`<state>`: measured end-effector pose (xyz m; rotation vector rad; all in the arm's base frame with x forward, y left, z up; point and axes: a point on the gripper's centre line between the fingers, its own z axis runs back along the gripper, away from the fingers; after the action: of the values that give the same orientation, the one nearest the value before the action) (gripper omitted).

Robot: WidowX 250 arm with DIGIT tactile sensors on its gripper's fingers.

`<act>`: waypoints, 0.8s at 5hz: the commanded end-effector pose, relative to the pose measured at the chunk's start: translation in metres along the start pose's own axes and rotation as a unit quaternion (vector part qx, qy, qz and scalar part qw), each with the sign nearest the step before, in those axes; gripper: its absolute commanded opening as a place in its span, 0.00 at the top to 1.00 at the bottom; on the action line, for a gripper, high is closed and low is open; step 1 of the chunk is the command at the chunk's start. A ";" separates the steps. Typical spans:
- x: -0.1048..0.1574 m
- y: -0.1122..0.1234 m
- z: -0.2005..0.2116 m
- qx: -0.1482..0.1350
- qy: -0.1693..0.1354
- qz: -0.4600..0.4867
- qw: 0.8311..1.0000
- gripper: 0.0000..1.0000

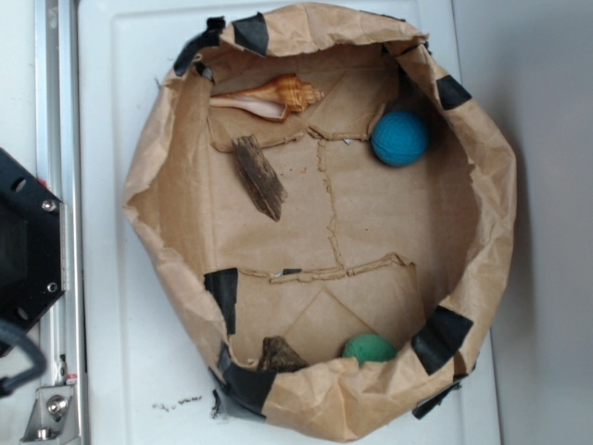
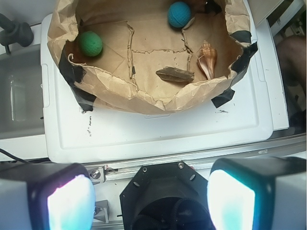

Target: Grab the blue ball.

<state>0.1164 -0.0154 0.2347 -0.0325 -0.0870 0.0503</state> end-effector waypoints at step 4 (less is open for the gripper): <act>0.075 -0.012 -0.038 0.034 -0.090 -0.110 0.989 0.00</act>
<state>0.1922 -0.0234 0.1965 0.0468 -0.2448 -0.1769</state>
